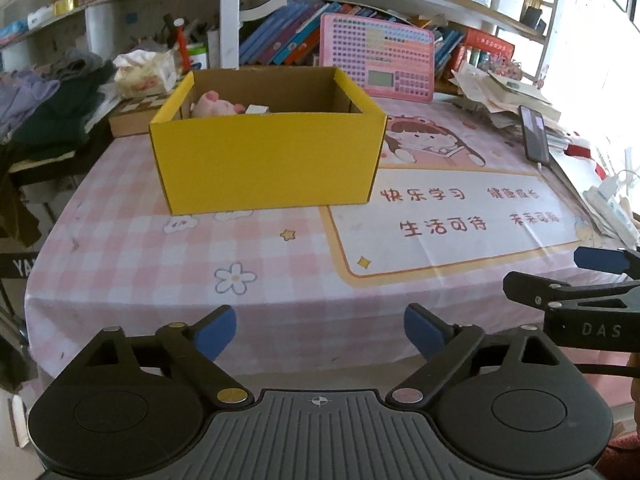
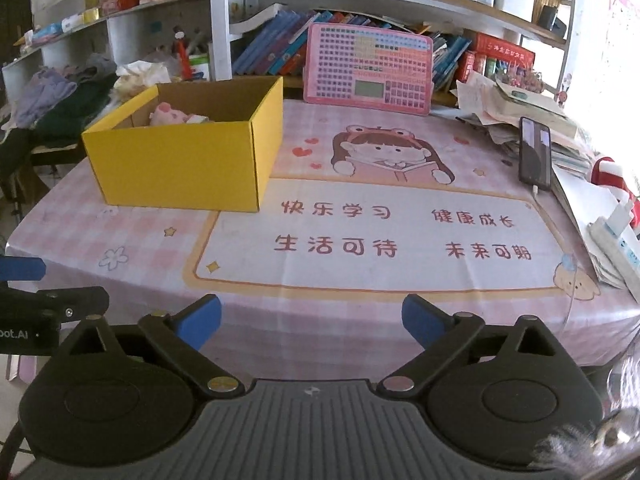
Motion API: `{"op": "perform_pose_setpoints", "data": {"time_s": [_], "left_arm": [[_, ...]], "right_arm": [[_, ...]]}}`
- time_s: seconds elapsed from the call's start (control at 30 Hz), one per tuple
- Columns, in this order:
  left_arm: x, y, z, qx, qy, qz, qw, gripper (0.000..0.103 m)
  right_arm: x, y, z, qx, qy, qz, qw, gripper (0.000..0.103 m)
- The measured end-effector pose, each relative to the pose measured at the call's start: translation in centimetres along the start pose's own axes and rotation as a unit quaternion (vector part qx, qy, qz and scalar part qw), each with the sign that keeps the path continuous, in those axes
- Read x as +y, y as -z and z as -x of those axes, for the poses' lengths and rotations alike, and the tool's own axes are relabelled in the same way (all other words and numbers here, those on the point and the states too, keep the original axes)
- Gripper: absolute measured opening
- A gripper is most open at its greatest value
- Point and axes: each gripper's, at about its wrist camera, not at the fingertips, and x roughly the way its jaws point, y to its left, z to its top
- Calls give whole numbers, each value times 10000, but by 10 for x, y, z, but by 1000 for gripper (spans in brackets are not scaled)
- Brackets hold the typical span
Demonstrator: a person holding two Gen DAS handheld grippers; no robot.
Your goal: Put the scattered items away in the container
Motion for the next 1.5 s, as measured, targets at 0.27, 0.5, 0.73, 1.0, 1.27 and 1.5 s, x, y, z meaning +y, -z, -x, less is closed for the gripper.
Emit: {"op": "perform_pose_setpoints", "data": {"time_s": [0.27, 0.5, 0.73, 1.0, 1.27, 1.5], "left_arm": [[0, -1, -2, 61, -167, 37, 9998, 102], [3, 0, -3, 128, -184, 62, 9997, 103], [4, 0, -4, 200, -174, 69, 9996, 103], [6, 2, -4, 219, -118, 88, 9997, 103], [9, 2, -4, 247, -89, 158, 9995, 103], [11, 2, -4, 251, -44, 154, 9996, 103]], "right_arm": [[2, 0, -1, 90, -64, 23, 9999, 100], [4, -2, -2, 77, -90, 64, 9999, 101], [7, -3, -3, 83, -97, 95, 9999, 101], [12, -4, -4, 93, -120, 151, 9998, 101], [13, -4, -4, 90, -117, 153, 9998, 101], [14, -4, -4, 90, -112, 148, 9998, 102]]}}
